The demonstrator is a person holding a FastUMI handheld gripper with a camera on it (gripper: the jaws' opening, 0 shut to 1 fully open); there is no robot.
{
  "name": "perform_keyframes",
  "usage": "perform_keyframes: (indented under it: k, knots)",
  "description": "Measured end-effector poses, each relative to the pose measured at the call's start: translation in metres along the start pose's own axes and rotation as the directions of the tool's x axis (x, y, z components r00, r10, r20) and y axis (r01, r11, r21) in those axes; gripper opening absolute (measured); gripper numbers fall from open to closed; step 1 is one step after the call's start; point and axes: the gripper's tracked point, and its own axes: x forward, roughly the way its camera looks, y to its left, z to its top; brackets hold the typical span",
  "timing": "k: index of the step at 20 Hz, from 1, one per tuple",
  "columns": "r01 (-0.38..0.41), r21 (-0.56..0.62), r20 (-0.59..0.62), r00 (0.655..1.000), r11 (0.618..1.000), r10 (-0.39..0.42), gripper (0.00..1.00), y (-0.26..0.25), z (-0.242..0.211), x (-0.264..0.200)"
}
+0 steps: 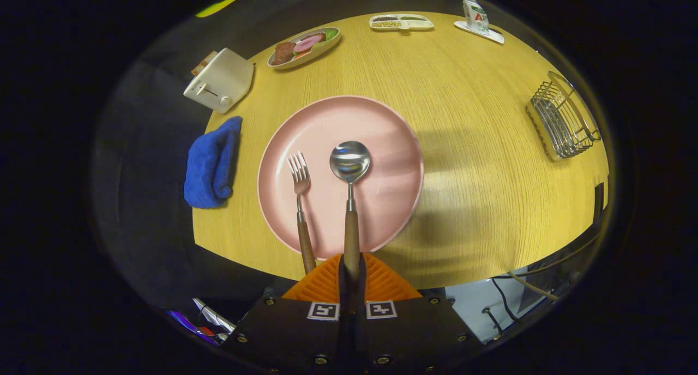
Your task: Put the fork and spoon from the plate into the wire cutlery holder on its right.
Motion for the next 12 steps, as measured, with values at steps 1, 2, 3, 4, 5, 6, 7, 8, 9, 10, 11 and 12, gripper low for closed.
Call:
perform_keyframes:
  k: [1, 2, 3, 4, 5, 6, 7, 8, 9, 10, 11, 12]
  knots:
    - [-0.006, 0.004, 0.009, 1.0, 1.0, 0.006, 0.04, 0.0, 0.002, -0.001]
    - [-0.008, 0.006, 0.021, 1.0, 1.0, 0.008, 0.04, -0.001, 0.004, -0.003]
    - [-0.005, 0.008, 0.037, 0.999, 1.0, 0.004, 0.04, -0.003, 0.008, -0.006]
    - [-0.001, 0.007, 0.053, 0.999, 1.0, 0.0, 0.04, -0.005, 0.013, -0.011]
    - [0.004, 0.003, 0.072, 0.997, 1.0, -0.004, 0.04, -0.007, 0.018, -0.016]
    - [0.01, 0.001, 0.093, 0.996, 1.0, -0.01, 0.04, -0.011, 0.026, -0.023]
    - [0.015, 0.006, 0.114, 0.993, 1.0, -0.016, 0.04, -0.015, 0.032, -0.029]
    - [0.016, 0.02, 0.135, 0.991, 1.0, -0.019, 0.04, -0.02, 0.038, -0.037]
    - [0.015, 0.037, 0.149, 0.989, 0.999, -0.021, 0.04, -0.025, 0.043, -0.043]
    - [0.016, 0.053, 0.163, 0.986, 0.998, -0.024, 0.04, -0.031, 0.049, -0.051]
    - [0.021, 0.067, 0.178, 0.984, 0.998, -0.032, 0.04, -0.04, 0.054, -0.058]
    - [0.03, 0.078, 0.197, 0.979, 0.997, -0.045, 0.04, -0.05, 0.06, -0.067]
